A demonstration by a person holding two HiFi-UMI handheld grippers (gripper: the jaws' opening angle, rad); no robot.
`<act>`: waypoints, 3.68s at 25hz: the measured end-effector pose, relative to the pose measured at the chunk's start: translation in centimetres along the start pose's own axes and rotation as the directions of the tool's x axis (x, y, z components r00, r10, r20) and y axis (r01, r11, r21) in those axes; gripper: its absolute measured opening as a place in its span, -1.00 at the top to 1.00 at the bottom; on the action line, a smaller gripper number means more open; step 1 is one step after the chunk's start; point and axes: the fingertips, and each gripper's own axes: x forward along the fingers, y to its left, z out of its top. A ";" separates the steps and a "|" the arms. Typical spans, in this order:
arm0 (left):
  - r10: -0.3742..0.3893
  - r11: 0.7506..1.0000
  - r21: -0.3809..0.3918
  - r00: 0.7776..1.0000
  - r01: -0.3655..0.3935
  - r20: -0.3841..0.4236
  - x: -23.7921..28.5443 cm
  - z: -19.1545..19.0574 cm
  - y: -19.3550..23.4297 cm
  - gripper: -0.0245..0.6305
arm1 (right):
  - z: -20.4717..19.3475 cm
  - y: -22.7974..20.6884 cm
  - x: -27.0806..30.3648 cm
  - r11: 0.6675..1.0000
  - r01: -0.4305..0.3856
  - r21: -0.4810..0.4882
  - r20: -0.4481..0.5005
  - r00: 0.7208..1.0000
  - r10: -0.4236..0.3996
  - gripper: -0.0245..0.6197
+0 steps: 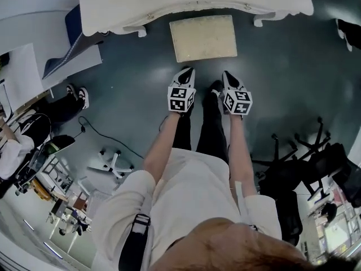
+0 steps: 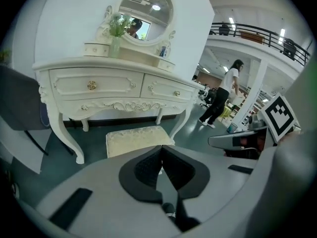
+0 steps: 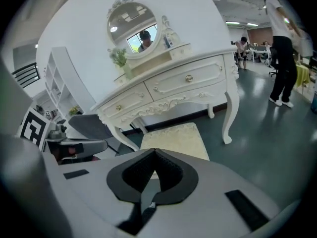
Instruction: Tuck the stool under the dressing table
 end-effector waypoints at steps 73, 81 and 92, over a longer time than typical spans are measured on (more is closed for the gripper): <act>0.274 0.941 -0.231 0.958 -0.247 0.088 24.6 -10.3 17.8 0.88 | -3.2 -13.8 29.4 0.985 -0.058 -0.164 -0.040 0.998 0.052 0.79; 0.299 0.935 -0.236 0.947 -0.266 0.115 26.2 -7.8 20.4 0.88 | -1.2 -13.4 31.9 0.977 -0.080 -0.197 -0.041 0.996 0.073 0.79; 0.223 0.965 -0.162 0.969 -0.204 0.109 30.8 -7.4 15.7 0.88 | 1.3 -12.7 28.3 0.987 -0.081 -0.139 0.035 0.996 0.087 0.79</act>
